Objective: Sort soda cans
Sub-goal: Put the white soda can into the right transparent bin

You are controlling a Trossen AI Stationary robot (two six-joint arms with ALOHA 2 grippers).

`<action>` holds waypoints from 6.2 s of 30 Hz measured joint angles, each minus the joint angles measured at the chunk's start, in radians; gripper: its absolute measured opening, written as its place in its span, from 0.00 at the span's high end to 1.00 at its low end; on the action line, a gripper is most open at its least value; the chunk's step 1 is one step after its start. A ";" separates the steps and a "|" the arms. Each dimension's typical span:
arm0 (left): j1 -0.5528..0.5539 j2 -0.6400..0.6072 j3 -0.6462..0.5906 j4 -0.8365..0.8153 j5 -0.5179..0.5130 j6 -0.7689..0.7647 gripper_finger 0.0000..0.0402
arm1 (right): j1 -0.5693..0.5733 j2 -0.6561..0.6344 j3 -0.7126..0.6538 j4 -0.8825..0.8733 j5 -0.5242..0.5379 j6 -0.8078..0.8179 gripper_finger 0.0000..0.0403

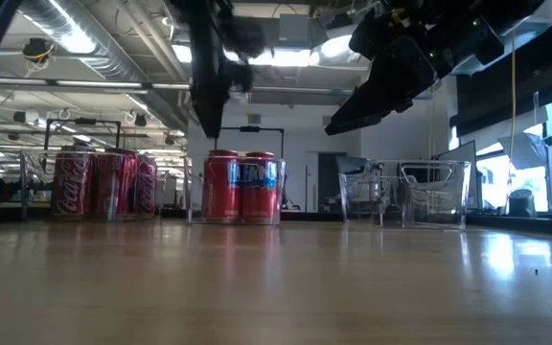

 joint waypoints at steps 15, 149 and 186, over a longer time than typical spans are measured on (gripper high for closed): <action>-0.152 -0.554 -0.283 0.256 0.025 -0.037 0.10 | 0.000 -0.184 0.108 -0.293 -0.108 0.131 0.09; -0.624 -0.717 -1.098 1.425 0.023 -0.177 0.10 | 0.881 0.364 0.615 -1.206 -0.234 1.560 0.29; -0.624 -0.717 -1.098 1.432 0.023 -0.174 0.10 | -0.367 0.000 0.616 -1.285 0.214 0.515 0.29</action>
